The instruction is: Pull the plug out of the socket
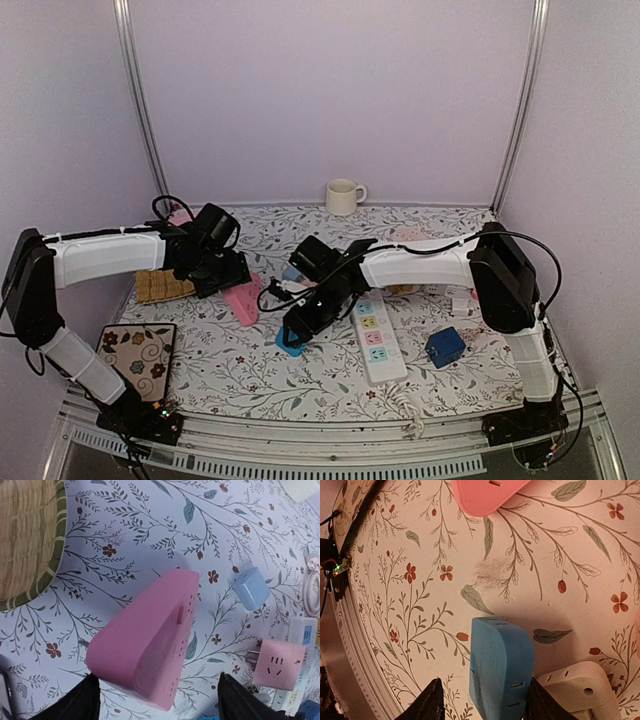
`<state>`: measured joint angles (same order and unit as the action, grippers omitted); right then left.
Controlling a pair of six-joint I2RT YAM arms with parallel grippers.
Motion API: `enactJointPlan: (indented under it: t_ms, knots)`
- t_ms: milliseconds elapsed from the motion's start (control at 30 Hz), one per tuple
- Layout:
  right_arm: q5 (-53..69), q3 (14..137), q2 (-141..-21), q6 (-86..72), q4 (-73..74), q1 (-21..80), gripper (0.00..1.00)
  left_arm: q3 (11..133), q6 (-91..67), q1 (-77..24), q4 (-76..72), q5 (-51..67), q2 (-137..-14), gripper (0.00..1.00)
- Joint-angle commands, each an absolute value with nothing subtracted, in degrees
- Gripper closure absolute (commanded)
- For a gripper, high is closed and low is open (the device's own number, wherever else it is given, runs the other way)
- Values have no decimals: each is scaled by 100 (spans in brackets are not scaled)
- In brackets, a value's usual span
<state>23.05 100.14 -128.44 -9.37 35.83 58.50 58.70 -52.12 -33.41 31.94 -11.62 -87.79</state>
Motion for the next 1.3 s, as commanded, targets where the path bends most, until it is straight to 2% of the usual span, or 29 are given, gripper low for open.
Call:
enactJointPlan:
  t_ms: [0,200,533,767,933,1067,1267]
  knots:
    - [2201,10202,-12845,-912,3620,5888,43,5932,-5296,-3260,3374,-1411,-8495,19]
    - [2096,10213,-12854,-906,3652,5908,31,5807,-5361,-3252,3384,-1455,-8324,19]
    - [1400,10180,-12881,-1065,3880,5917,19,5695,-5396,-3243,3393,-1476,-8110,19]
    - [1012,10090,-12567,-1219,3855,5924,11,5575,-5370,-3243,3356,-1464,-7903,16]
    - [825,10025,-12138,-1298,3711,5924,1,5497,-5202,-3243,3138,-1360,-7745,13]
    - [556,9955,-11769,-1305,3616,5900,1,5470,-5031,-3250,2901,-1315,-7536,4]
    - [267,9565,-11084,-1381,3360,5629,1,5395,-4751,-3284,2481,-1237,-7159,3]
